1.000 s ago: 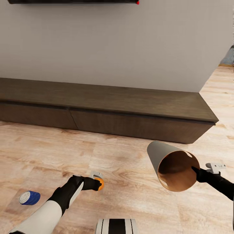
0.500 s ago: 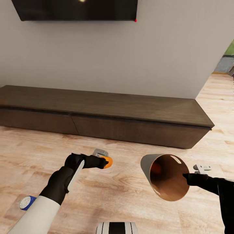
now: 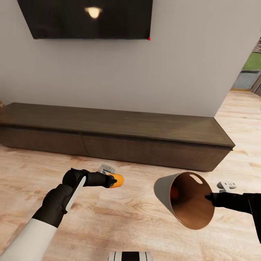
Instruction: Put the three can of soda from the living room inside the tash can in the kitchen.
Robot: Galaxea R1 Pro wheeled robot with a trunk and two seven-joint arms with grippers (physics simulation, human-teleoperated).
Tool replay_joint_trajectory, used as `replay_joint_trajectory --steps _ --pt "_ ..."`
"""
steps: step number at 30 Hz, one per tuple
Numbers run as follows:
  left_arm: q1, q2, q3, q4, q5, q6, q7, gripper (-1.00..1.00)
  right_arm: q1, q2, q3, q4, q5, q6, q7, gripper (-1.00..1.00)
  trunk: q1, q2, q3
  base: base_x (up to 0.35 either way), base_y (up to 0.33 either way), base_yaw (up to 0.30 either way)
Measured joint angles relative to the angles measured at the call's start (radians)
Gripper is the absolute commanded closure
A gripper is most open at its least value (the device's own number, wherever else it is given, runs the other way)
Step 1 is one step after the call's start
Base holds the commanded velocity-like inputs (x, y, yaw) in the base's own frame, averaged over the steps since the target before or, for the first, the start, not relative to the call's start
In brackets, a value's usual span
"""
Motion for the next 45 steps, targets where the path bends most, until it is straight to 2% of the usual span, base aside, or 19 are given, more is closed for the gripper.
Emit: replay_joint_trajectory --steps 4,8,10,11,13,14,17,20,21,24,27,29,31,33,35,36,39,40,45 --pt "0.0 0.017 0.0 -0.004 0.003 0.002 -0.039 1.0 -0.001 -0.025 0.006 0.005 -0.003 0.001 0.034 1.0 -0.002 0.001 0.015 0.0 0.0 0.0" --pt "0.0 0.049 0.001 -0.011 0.008 0.004 -0.187 1.0 -0.001 -0.056 0.037 0.014 -0.001 -0.001 0.058 1.0 -0.007 0.008 0.03 0.0 0.0 0.0" --pt "0.0 0.054 0.001 -0.02 0.006 0.003 -0.233 1.0 -0.001 -0.062 0.049 0.018 -0.002 0.0 0.061 1.0 -0.014 0.022 0.036 0.0 0.0 0.0" --pt "0.0 0.058 0.001 -0.045 0.015 0.009 -0.297 1.0 -0.002 -0.066 0.061 0.037 -0.005 0.005 0.064 1.0 -0.018 0.029 0.04 0.0 0.0 0.0" --pt "0.0 0.061 0.001 -0.067 0.007 0.01 -0.337 1.0 -0.004 -0.069 0.065 0.056 0.0 0.001 0.064 1.0 -0.026 0.043 0.046 0.0 0.0 0.0" --pt "0.0 0.065 0.001 -0.103 0.015 0.033 -0.393 1.0 -0.013 -0.07 0.07 0.094 0.011 0.011 0.067 1.0 -0.03 0.05 0.049 0.0 0.0 0.0" --pt "0.0 0.072 0.005 -0.143 0.009 0.052 -0.462 1.0 -0.04 -0.07 0.08 0.148 0.083 -0.002 0.065 1.0 -0.041 0.071 0.058 0.0 0.0 0.0" --pt "0.0 0.078 0.053 -0.171 0.004 0.059 -0.521 1.0 -0.064 -0.069 0.092 0.202 0.132 -0.006 0.064 1.0 -0.053 0.092 0.068 0.0 0.0 0.0" --pt "0.001 0.081 0.079 -0.18 0.006 0.062 -0.552 1.0 -0.069 -0.069 0.1 0.219 0.137 -0.001 0.064 1.0 -0.057 0.099 0.071 0.0 0.0 0.0" --pt "0.001 0.092 0.109 -0.189 0.002 0.062 -0.614 1.0 -0.077 -0.066 0.12 0.238 0.147 0.001 0.06 1.0 -0.057 0.1 0.071 0.0 0.0 0.0" --pt "0.001 0.119 0.148 -0.194 0.003 0.061 -0.706 1.0 -0.08 -0.062 0.15 0.247 0.156 0.0 0.054 1.0 -0.057 0.1 0.071 0.0 0.0 0.0" --pt "0.001 0.127 0.195 -0.194 0.003 0.06 -0.789 1.0 -0.081 -0.06 0.168 0.249 0.151 0.004 0.053 1.0 -0.057 0.1 0.071 0.0 0.0 0.0" --pt "0.001 0.133 0.256 -0.195 0.003 0.058 -0.902 1.0 -0.083 -0.057 0.19 0.251 0.156 0.0 0.051 1.0 -0.057 0.1 0.071 0.0 0.0 0.0" --pt "0.001 0.134 0.276 -0.195 0.001 0.057 -0.941 1.0 -0.088 -0.056 0.197 0.251 0.156 0.001 0.05 1.0 -0.057 0.1 0.071 0.0 0.0 0.0" --pt "0.0 0.134 0.297 -0.195 0.002 0.057 -0.986 1.0 -0.098 -0.043 0.212 0.252 0.166 -0.007 0.048 1.0 -0.057 0.1 0.071 0.0 0.0 0.0" --pt "0.0 0.135 0.3 -0.195 0.001 0.058 -0.995 1.0 -0.1 -0.038 0.214 0.252 0.156 0.002 0.049 1.0 -0.057 0.1 0.071 0.0 0.0 0.0" --pt "0.0 0.134 0.31 -0.195 0.001 0.06 -0.997 1.0 -0.106 -0.022 0.223 0.252 0.149 0.007 0.045 1.0 -0.057 0.1 0.071 0.0 0.0 0.0" --pt "0.0 0.134 0.312 -0.195 0.002 0.062 -0.997 1.0 -0.107 -0.016 0.23 0.252 0.162 -0.003 0.042 1.0 -0.057 0.1 0.071 0.0 0.0 0.0" --pt "0.0 0.127 0.311 -0.195 0.001 0.071 -0.997 1.0 -0.117 -0.009 0.242 0.252 0.157 0.001 0.041 1.0 -0.057 0.1 0.071 0.0 0.0 0.0"
